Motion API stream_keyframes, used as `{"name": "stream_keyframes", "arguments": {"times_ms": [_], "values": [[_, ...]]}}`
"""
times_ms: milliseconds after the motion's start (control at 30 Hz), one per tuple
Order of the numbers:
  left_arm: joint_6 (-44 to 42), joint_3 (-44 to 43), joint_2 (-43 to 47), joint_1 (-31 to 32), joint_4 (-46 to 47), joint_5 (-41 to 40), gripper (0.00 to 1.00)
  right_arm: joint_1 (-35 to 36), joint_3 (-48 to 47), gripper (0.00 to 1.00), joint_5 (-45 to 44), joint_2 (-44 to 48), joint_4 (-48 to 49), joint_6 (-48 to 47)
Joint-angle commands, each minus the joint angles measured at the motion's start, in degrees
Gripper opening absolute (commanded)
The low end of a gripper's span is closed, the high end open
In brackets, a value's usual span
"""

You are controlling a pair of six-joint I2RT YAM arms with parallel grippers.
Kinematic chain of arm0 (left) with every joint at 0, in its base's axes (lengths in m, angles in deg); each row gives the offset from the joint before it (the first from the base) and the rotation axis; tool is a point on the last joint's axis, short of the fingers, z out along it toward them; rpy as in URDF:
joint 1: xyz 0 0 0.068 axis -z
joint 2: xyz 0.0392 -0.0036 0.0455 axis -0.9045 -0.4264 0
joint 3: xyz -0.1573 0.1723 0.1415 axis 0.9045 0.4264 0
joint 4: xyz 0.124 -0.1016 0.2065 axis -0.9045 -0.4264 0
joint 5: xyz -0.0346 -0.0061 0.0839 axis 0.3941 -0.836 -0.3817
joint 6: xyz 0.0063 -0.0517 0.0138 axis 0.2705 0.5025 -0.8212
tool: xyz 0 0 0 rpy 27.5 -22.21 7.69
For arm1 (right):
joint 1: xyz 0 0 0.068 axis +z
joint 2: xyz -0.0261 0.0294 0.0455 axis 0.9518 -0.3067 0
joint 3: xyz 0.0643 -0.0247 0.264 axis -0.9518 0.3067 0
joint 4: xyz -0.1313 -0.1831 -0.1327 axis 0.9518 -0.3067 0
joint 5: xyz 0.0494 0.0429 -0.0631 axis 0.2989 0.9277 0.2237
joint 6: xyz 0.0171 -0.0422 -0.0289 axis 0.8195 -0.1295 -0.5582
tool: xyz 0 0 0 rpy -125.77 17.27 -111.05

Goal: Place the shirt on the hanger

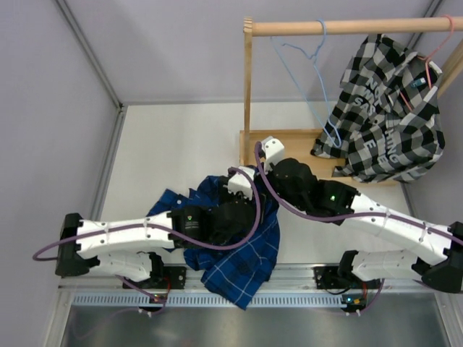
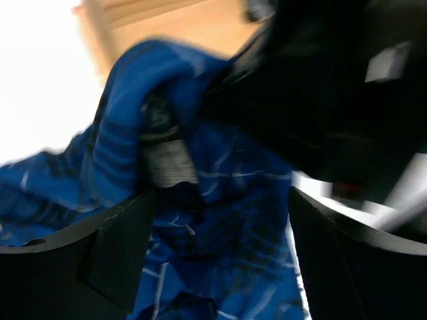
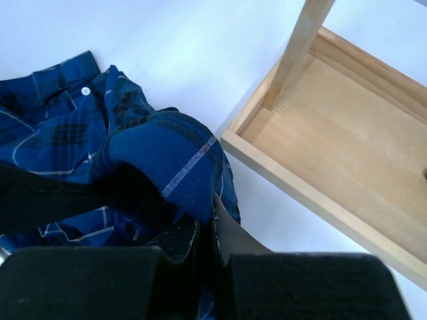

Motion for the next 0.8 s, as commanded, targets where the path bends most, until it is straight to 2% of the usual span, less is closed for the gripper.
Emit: {"name": "stream_keyframes", "arguments": {"times_ms": [0,33,200,233,267,367,433,500,600,767], "values": [[13.49,1.43,-2.01,0.39,-5.99,-16.34,0.77,-1.00,-3.51,0.00,-4.06,-0.72,-0.59,3.16],[16.29,2.05,-2.36,0.39,-5.99,-16.87,0.72,-1.18,-3.60,0.00,-4.06,-0.90,-0.59,3.25],[18.43,2.06,-6.40,-0.40,-6.17,-17.58,0.66,-1.18,-3.77,0.00,-2.39,-1.60,-0.41,3.25],[19.30,1.80,-7.89,-0.75,-6.08,-17.05,0.64,-1.18,-3.69,0.00,-2.22,-1.60,-0.33,3.34],[19.83,1.79,-8.42,-1.10,-6.17,-16.44,0.55,-1.18,-3.60,0.00,-2.04,-1.52,-0.24,3.43],[21.24,1.97,-9.83,-1.37,-6.26,-16.00,0.47,-1.27,-3.51,0.00,-1.86,-1.34,0.12,3.43],[20.37,1.53,-10.27,-1.28,-6.00,-13.46,0.47,-1.62,-3.34,0.00,-1.69,-1.60,0.12,2.99],[19.05,0.57,-10.71,-0.15,-6.17,-11.43,0.53,-2.58,-3.25,0.00,-1.25,-2.13,0.12,2.99],[18.51,0.56,-9.06,3.18,-6.17,-13.00,0.55,-4.25,-2.81,0.00,-0.02,-3.01,0.29,2.99],[20.89,5.48,-2.64,4.17,-6.35,-14.06,0.58,-6.10,-1.93,0.00,1.56,-3.36,1.08,3.25]]}}
